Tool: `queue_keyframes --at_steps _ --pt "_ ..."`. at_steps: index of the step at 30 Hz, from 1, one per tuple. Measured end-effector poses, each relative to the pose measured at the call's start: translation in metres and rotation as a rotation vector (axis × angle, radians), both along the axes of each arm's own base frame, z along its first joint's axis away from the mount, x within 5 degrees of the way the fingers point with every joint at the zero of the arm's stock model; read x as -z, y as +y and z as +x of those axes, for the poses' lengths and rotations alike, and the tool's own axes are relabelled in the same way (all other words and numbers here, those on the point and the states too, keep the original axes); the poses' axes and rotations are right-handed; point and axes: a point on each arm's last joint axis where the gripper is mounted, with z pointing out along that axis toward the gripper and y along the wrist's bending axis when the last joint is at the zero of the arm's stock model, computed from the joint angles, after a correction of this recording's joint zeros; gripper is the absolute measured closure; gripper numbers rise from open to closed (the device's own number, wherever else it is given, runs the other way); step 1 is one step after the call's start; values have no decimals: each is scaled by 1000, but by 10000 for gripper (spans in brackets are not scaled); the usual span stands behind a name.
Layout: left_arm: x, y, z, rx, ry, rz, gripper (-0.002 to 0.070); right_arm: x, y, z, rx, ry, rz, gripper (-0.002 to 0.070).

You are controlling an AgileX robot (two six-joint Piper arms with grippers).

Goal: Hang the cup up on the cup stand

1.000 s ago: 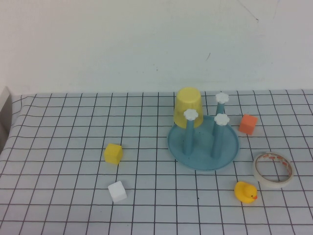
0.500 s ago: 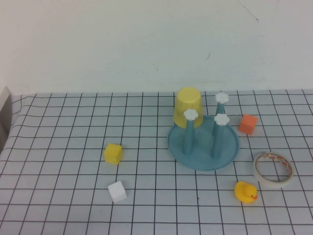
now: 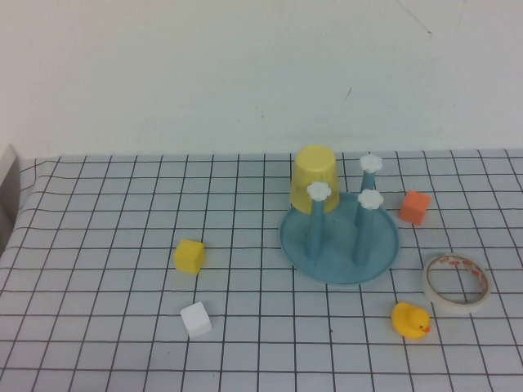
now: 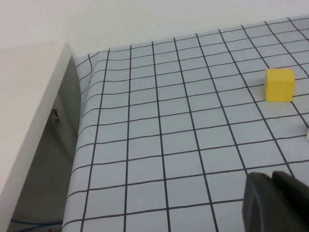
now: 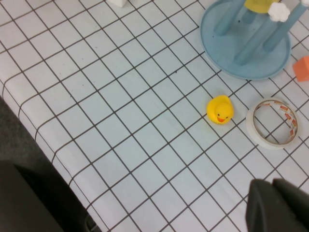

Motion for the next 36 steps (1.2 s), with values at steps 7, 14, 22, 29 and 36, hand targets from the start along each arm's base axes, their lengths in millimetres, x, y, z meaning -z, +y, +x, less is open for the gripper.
queue_keyframes --at_steps 7,14,22,29,36 --pt "0 0 0 -1 0 -4 675 0 -4 3 23 -27 -38 676" --pt "0 0 0 -2 0 -8 677 -10 -7 5 60 -157 27 676" --pt "0 0 0 -2 0 -8 676 -4 -43 -30 296 -360 79 676" --pt "0 0 0 -2 0 -8 676 49 -54 -42 495 -581 65 678" --pt "0 0 0 -2 0 -8 676 114 -50 -35 596 -713 170 678"
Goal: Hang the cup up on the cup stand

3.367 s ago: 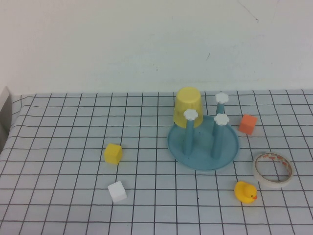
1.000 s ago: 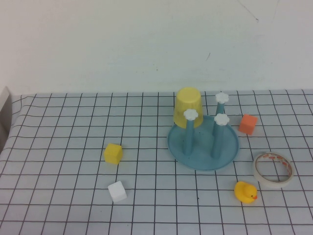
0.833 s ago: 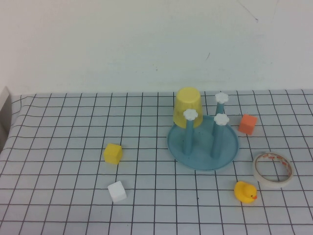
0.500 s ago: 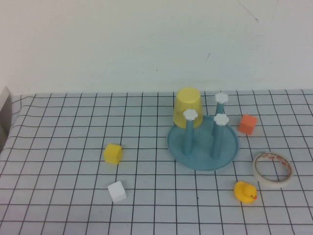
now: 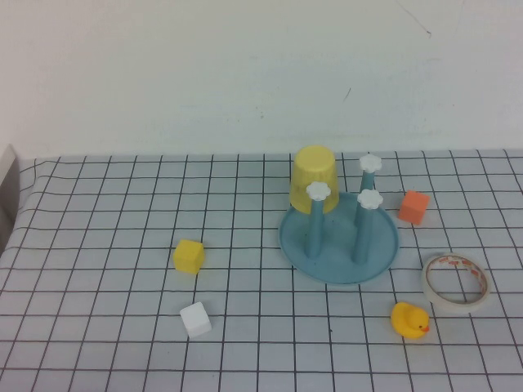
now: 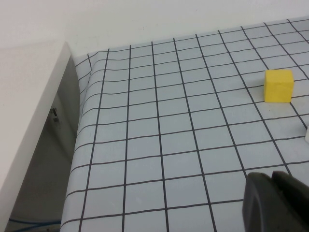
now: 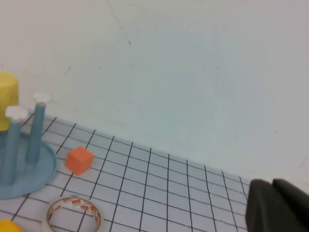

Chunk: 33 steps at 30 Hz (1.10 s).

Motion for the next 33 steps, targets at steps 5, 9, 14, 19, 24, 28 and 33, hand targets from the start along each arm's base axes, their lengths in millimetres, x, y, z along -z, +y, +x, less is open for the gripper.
queue_keyframes --at_steps 5,9,14,19,24,28,33 --pt "0 0 0 0 0 0 676 44 -1 14 57 29 38 678" --pt "0 0 0 0 0 0 676 67 -2 19 61 88 45 678" --pt "0 0 0 -1 -2 -4 676 84 -1 21 60 139 55 678" --pt "0 0 0 -1 -2 -4 676 90 -2 22 61 148 55 678" --pt "0 0 0 -1 -2 -4 676 103 -2 23 62 187 56 678" --pt "0 0 0 -1 -2 -4 676 105 -2 23 62 196 57 678" --pt "0 0 0 -1 -2 -4 676 106 -1 22 71 209 104 678"
